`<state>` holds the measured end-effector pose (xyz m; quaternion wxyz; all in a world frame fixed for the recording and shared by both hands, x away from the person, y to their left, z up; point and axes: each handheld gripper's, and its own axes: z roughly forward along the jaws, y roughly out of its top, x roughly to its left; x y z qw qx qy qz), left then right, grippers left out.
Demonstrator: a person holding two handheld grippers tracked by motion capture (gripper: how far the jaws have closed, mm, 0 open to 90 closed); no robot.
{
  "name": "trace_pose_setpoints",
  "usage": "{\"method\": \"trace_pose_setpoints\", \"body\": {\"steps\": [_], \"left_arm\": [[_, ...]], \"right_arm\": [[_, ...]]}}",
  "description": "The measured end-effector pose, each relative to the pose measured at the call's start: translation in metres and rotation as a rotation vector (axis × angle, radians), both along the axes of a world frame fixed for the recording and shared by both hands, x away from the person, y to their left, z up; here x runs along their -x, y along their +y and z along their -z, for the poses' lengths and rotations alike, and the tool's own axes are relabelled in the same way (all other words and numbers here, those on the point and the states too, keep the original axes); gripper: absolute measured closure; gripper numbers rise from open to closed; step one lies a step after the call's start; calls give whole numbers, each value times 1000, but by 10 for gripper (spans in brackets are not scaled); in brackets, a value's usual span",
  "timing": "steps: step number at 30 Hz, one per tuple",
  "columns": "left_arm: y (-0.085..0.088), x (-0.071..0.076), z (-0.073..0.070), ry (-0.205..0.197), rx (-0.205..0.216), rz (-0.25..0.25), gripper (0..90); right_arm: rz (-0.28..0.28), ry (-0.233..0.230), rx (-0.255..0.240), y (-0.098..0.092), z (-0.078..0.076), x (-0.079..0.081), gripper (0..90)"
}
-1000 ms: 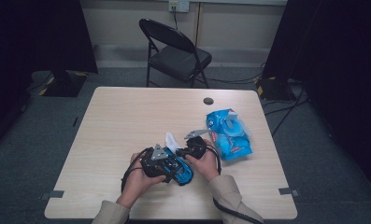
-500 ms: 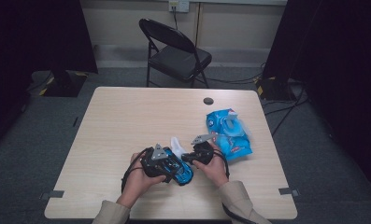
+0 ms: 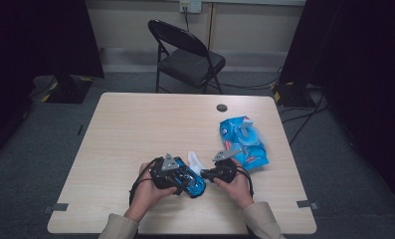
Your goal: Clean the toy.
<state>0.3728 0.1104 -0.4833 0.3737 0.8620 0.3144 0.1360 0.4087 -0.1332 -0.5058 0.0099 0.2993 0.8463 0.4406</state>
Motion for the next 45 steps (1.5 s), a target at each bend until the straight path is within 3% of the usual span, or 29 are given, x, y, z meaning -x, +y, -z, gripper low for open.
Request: {"method": "trace_pose_setpoints", "body": {"steps": [15, 26, 33, 36, 40, 45], "left_arm": [[0, 0, 0, 0, -5, 1, 152], [0, 1, 0, -3, 1, 1, 153], [1, -1, 0, -3, 10, 15, 152], [3, -2, -1, 4, 13, 32, 153], [9, 0, -5, 39, 50, 25, 210], [27, 6, -13, 33, 53, 26, 210]], "right_arm": [[2, -29, 29, -15, -2, 19, 866], [-18, -9, 74, -28, -9, 33, 854], [36, -57, -27, -36, -32, 33, 854], [34, -82, -71, -32, -43, 32, 851], [10, -101, -63, -18, -47, 32, 844], [-33, -101, -47, 3, -45, 31, 847]]}}
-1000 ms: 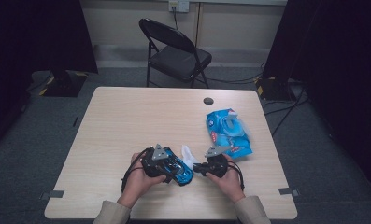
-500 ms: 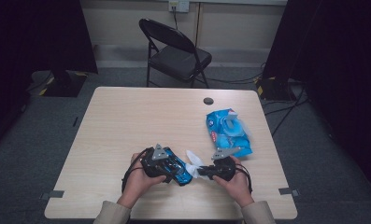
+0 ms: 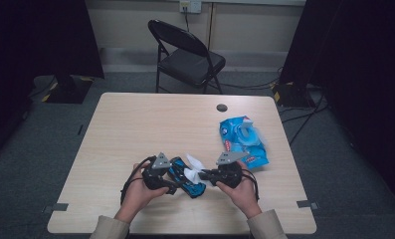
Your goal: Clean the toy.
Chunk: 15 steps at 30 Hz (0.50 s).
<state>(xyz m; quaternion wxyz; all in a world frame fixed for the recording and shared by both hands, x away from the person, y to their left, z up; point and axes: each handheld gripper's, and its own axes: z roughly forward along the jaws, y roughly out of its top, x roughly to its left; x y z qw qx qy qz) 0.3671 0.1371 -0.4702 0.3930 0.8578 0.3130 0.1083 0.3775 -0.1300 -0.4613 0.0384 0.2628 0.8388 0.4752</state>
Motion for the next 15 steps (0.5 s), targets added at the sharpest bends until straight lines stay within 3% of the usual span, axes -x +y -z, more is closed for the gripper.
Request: {"method": "trace_pose_setpoints", "body": {"steps": [9, 12, 15], "left_arm": [[50, 10, -18, -12, 15, -79, 239], [65, 13, -20, -14, 13, -107, 247], [76, 16, -20, -6, 20, -136, 254]], "right_arm": [[-106, 8, -40, 44, 0, 1, 848], [-138, 15, -63, 62, 2, 4, 852], [-177, 28, -53, 81, 6, 6, 852]]}}
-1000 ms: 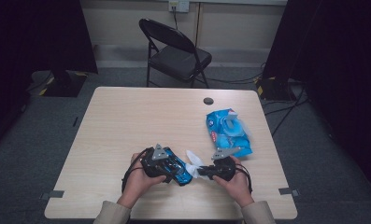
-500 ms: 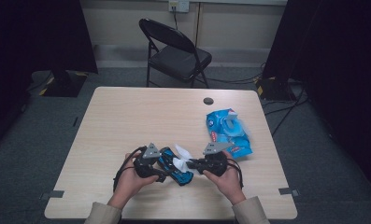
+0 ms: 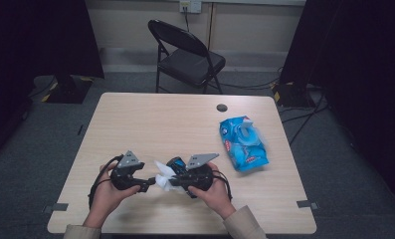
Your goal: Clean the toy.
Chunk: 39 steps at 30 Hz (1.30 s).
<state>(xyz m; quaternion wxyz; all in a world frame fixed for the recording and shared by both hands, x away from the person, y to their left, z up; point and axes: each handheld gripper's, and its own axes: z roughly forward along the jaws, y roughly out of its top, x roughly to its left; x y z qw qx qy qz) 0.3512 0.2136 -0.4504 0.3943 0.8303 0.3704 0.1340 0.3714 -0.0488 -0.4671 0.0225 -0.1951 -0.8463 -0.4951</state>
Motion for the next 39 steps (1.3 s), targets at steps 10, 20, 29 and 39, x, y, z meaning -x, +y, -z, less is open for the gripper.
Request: {"method": "trace_pose_setpoints", "body": {"steps": [10, 20, 29, 39], "left_arm": [[20, 10, 5, 25, 5, -17, 298], [9, 10, 6, 24, 22, 30, 310], [-9, 19, 7, 34, 67, 124, 319], [-27, 28, 24, 73, 32, 206, 407]], "right_arm": [[-73, -1, 81, 41, 22, 5, 754], [-25, -14, 40, 24, 8, 5, 461], [58, -59, 31, -7, -6, -5, 306], [232, -51, 73, -26, -6, -14, 228]]}}
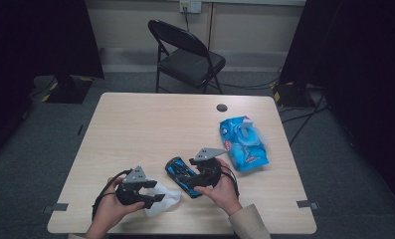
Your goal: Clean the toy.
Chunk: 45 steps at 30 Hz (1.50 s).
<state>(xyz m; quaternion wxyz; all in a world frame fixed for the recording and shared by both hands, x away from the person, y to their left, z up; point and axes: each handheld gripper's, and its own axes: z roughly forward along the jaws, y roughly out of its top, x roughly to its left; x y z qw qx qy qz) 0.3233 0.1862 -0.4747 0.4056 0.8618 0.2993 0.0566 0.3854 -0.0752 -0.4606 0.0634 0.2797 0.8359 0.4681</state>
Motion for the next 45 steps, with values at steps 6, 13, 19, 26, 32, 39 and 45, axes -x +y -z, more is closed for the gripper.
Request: {"method": "trace_pose_setpoints", "body": {"steps": [6, 13, 19, 26, 32, 39, 45], "left_arm": [[-5, 1, 10, -1, -71, 26, 408], [-5, 0, 16, -25, -128, 53, 454], [-4, 0, 15, -56, -174, 38, 646], [6, -4, 12, 19, -131, -15, 766], [21, -9, 6, 35, -91, -59, 780], [31, -12, 1, 43, -51, -86, 804], [43, -13, -7, 25, -26, -122, 803]], "right_arm": [[19, -3, -46, 1, 5, -4, 231], [39, -21, -32, 9, 13, -12, 181], [21, -5, 44, 25, 22, -19, 162], [16, 14, 137, 42, 25, -29, 158], [6, 19, 178, 47, 29, -33, 159], [-3, 29, 219, 55, 34, -35, 158], [6, 33, 219, 57, 38, -37, 184]]}}
